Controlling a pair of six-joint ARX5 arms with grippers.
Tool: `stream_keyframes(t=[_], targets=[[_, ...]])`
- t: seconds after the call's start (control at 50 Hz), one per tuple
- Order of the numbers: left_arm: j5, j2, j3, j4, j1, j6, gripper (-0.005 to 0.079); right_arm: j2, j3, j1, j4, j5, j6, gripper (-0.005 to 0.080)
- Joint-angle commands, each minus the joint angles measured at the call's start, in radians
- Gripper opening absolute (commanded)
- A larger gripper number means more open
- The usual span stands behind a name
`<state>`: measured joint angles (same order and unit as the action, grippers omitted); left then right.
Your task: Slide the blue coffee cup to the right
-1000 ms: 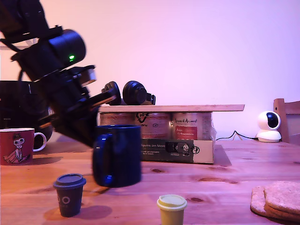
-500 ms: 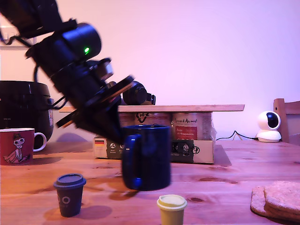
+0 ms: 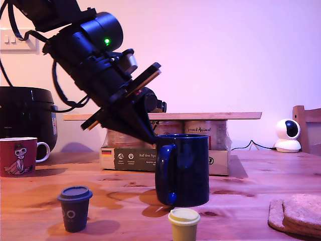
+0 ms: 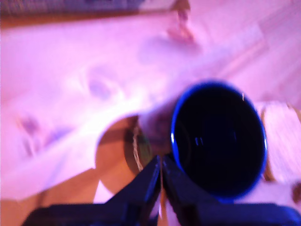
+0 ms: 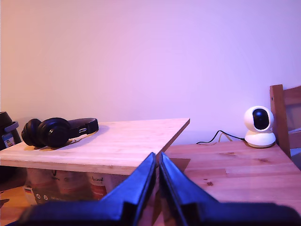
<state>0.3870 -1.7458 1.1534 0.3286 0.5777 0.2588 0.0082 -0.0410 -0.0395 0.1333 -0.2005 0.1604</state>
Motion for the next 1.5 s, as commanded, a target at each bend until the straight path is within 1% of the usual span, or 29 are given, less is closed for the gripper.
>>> stream_keyframes(t=[0.0,0.16,0.22,0.3,0.4,0.44,0.54,0.7,0.84,0.9,1.02,1.12,1.32,1.42,1.48], targets=[[-0.017,-0.002,0.024,-0.007,-0.011,-0.008,-0.0020,-0.006,0.009,0.000,0.002,-0.002,0.005,-0.0011],[-0.067,0.023,0.078,0.000,-0.031,-0.053,-0.0020,-0.006,0.009,0.000,-0.024,0.002,-0.006,-0.0011],[-0.099,0.040,0.092,0.007,-0.037,-0.069,-0.0020,-0.006,0.009,0.000,-0.037,0.027,-0.028,-0.0011],[-0.137,0.069,0.097,0.013,-0.046,-0.100,-0.0020,-0.006,0.009,0.000,-0.060,0.050,-0.037,-0.0011],[-0.167,0.107,0.097,0.032,-0.061,-0.123,-0.0020,-0.006,0.009,0.000,-0.111,0.047,-0.037,-0.0011],[-0.169,0.121,0.097,0.042,-0.070,-0.130,-0.0020,-0.006,0.009,0.000,-0.134,0.024,-0.037,-0.0011],[-0.168,0.150,0.097,0.061,-0.096,-0.137,-0.0020,-0.006,0.009,0.000,-0.189,-0.074,-0.028,-0.0011],[-0.167,0.178,0.097,0.075,-0.133,-0.137,-0.0020,-0.006,0.009,0.000,-0.260,-0.246,-0.027,-0.0011],[-0.167,0.191,0.097,0.086,-0.164,-0.138,-0.0020,-0.006,0.009,0.000,-0.321,-0.345,-0.027,-0.0011],[-0.167,0.196,0.097,0.092,-0.173,-0.138,-0.0020,-0.006,0.009,0.000,-0.354,-0.372,-0.028,-0.0011],[-0.167,0.211,0.097,0.092,-0.191,-0.140,-0.0020,-0.006,0.009,0.000,-0.359,-0.372,-0.029,-0.0011],[-0.168,0.231,0.097,0.090,-0.203,-0.154,-0.0020,-0.006,0.009,0.000,-0.359,-0.345,-0.030,-0.0011],[-0.172,0.320,0.096,0.083,-0.235,-0.163,-0.0020,-0.006,0.009,0.000,-0.361,-0.315,-0.029,-0.0011],[-0.200,0.386,0.096,0.081,-0.250,-0.167,-0.0020,-0.006,0.009,0.000,-0.359,-0.310,-0.033,-0.0011],[-0.222,0.425,0.096,0.081,-0.256,-0.177,-0.0020,-0.006,0.009,0.000,-0.356,-0.273,-0.055,-0.0011]])
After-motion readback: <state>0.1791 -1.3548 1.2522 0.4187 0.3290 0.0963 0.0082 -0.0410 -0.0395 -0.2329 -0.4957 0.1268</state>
